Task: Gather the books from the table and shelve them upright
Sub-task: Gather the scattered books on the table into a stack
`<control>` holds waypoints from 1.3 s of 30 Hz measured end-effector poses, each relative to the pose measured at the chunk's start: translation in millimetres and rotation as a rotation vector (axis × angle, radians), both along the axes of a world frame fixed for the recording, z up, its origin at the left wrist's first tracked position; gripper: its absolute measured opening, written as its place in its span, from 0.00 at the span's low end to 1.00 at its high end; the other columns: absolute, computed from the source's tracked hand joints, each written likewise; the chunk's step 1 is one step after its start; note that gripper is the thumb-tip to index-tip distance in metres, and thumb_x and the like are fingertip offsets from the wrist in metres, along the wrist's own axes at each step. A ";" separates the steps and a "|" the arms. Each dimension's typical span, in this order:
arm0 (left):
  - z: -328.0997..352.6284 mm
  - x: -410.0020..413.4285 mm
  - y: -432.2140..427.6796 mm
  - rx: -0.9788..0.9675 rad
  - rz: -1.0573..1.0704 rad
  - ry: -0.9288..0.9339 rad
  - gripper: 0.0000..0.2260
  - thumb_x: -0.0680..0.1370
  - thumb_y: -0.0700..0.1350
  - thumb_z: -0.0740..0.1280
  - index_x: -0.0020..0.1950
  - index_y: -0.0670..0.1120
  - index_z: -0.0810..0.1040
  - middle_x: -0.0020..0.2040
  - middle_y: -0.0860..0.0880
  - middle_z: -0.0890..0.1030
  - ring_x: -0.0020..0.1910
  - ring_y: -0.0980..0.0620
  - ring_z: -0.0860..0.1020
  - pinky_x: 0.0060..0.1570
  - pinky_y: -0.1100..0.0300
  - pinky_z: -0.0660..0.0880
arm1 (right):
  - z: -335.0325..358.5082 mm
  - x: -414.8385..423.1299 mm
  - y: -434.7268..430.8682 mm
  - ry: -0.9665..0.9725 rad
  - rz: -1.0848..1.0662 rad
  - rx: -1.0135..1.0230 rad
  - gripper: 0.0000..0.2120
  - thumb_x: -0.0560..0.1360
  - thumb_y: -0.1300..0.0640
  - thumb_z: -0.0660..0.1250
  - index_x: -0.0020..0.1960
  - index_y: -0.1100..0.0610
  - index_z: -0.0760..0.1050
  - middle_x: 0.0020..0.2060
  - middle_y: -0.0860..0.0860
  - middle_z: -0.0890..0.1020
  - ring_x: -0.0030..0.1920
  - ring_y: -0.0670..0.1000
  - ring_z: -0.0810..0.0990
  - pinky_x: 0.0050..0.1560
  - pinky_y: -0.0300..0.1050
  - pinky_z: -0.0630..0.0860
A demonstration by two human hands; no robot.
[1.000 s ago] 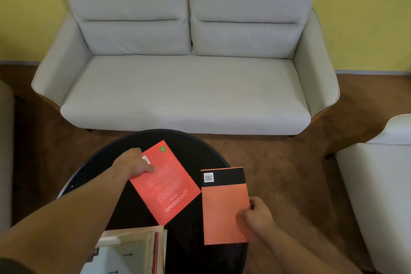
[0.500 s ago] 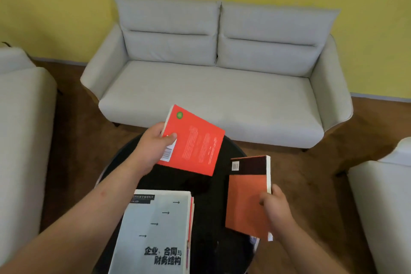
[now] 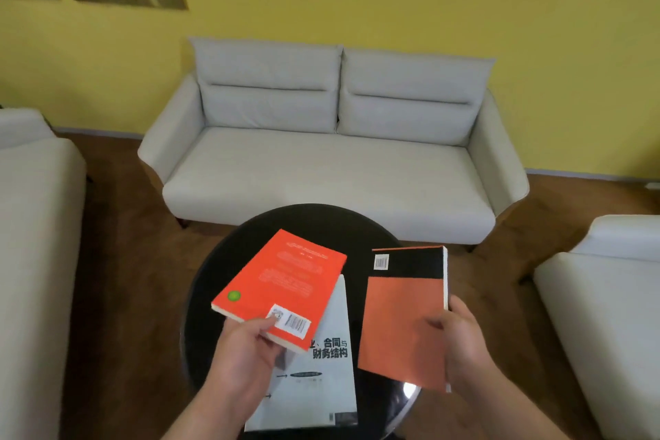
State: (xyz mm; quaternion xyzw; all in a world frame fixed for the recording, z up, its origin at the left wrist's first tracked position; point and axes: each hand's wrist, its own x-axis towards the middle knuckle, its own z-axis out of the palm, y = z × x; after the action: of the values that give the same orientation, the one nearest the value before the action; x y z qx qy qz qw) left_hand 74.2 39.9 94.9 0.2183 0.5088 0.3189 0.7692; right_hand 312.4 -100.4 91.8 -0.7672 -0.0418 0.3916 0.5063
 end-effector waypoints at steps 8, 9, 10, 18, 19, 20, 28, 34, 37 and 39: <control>-10.5 -25.2 -68.3 -0.221 -0.013 -0.076 0.14 0.78 0.29 0.62 0.60 0.43 0.76 0.51 0.36 0.84 0.45 0.38 0.84 0.31 0.50 0.83 | 9.2 -28.0 -12.1 -0.053 0.029 0.016 0.08 0.81 0.65 0.60 0.56 0.55 0.73 0.51 0.58 0.81 0.51 0.62 0.80 0.46 0.56 0.78; -6.9 -25.4 -71.4 -0.244 -0.014 -0.083 0.12 0.79 0.31 0.63 0.60 0.42 0.76 0.52 0.35 0.83 0.43 0.38 0.85 0.30 0.50 0.83 | 8.8 -29.9 -13.0 -0.052 0.033 0.018 0.08 0.81 0.65 0.60 0.56 0.55 0.73 0.52 0.57 0.80 0.51 0.63 0.80 0.49 0.58 0.79; -3.9 -25.2 -74.7 -0.261 -0.020 -0.085 0.10 0.80 0.34 0.64 0.60 0.40 0.76 0.51 0.35 0.83 0.39 0.38 0.86 0.29 0.50 0.83 | 8.2 -31.7 -13.6 -0.052 0.037 0.019 0.08 0.81 0.64 0.60 0.56 0.55 0.73 0.52 0.57 0.80 0.51 0.62 0.79 0.50 0.59 0.78; 7.1 -18.8 -100.4 -0.273 -0.118 0.040 0.06 0.82 0.41 0.64 0.56 0.42 0.78 0.44 0.36 0.87 0.52 0.38 0.82 0.48 0.47 0.79 | 2.5 -31.6 -27.5 -0.043 0.069 0.035 0.08 0.79 0.65 0.62 0.56 0.57 0.74 0.53 0.59 0.81 0.53 0.64 0.80 0.58 0.67 0.78; 8.0 -17.9 -102.9 -0.279 -0.132 0.072 0.06 0.82 0.42 0.64 0.56 0.42 0.78 0.45 0.36 0.86 0.53 0.38 0.82 0.49 0.47 0.79 | 2.9 -30.7 -30.7 -0.037 0.073 0.041 0.08 0.79 0.65 0.62 0.55 0.57 0.74 0.53 0.59 0.81 0.53 0.64 0.80 0.58 0.66 0.78; 8.7 -17.7 -105.7 -0.282 -0.156 0.111 0.07 0.83 0.44 0.64 0.55 0.42 0.78 0.47 0.35 0.86 0.53 0.37 0.82 0.50 0.47 0.79 | 3.6 -29.8 -34.3 -0.032 0.078 0.043 0.08 0.79 0.65 0.61 0.55 0.56 0.74 0.52 0.59 0.81 0.52 0.64 0.81 0.57 0.65 0.79; 10.1 -31.0 -113.7 -0.240 -0.329 0.340 0.22 0.83 0.52 0.59 0.48 0.35 0.81 0.38 0.38 0.83 0.39 0.42 0.82 0.38 0.54 0.78 | 17.3 -19.0 -67.7 -0.069 0.237 0.051 0.13 0.81 0.59 0.66 0.64 0.52 0.71 0.57 0.53 0.80 0.55 0.59 0.81 0.59 0.65 0.79; 34.9 -9.3 -119.0 -0.133 -0.407 0.176 0.26 0.83 0.59 0.56 0.61 0.39 0.79 0.50 0.36 0.86 0.50 0.40 0.84 0.48 0.50 0.82 | 44.0 -13.9 -96.8 -0.172 0.402 0.156 0.12 0.76 0.56 0.74 0.56 0.45 0.77 0.55 0.46 0.82 0.54 0.53 0.82 0.46 0.47 0.82; 45.5 5.3 -117.3 -0.186 -0.434 0.020 0.35 0.81 0.67 0.51 0.64 0.37 0.77 0.56 0.34 0.84 0.48 0.42 0.85 0.45 0.53 0.82 | 63.2 -11.5 -108.9 -0.209 0.561 0.221 0.12 0.73 0.61 0.76 0.51 0.45 0.85 0.49 0.43 0.85 0.54 0.50 0.82 0.50 0.43 0.83; 51.8 7.2 -120.3 -0.226 -0.431 -0.098 0.36 0.80 0.66 0.54 0.63 0.34 0.79 0.58 0.33 0.83 0.40 0.44 0.85 0.37 0.57 0.82 | 73.9 -11.6 -112.2 -0.304 0.712 0.244 0.16 0.73 0.64 0.76 0.47 0.42 0.87 0.48 0.41 0.86 0.55 0.46 0.81 0.52 0.39 0.82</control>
State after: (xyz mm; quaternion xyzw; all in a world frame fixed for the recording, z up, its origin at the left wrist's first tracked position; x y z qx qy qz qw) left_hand 81.4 -80.4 146.7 0.2187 0.4451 0.0988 0.8627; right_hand 300.8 -212.6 165.7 -0.6882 -0.4254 0.4168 0.4143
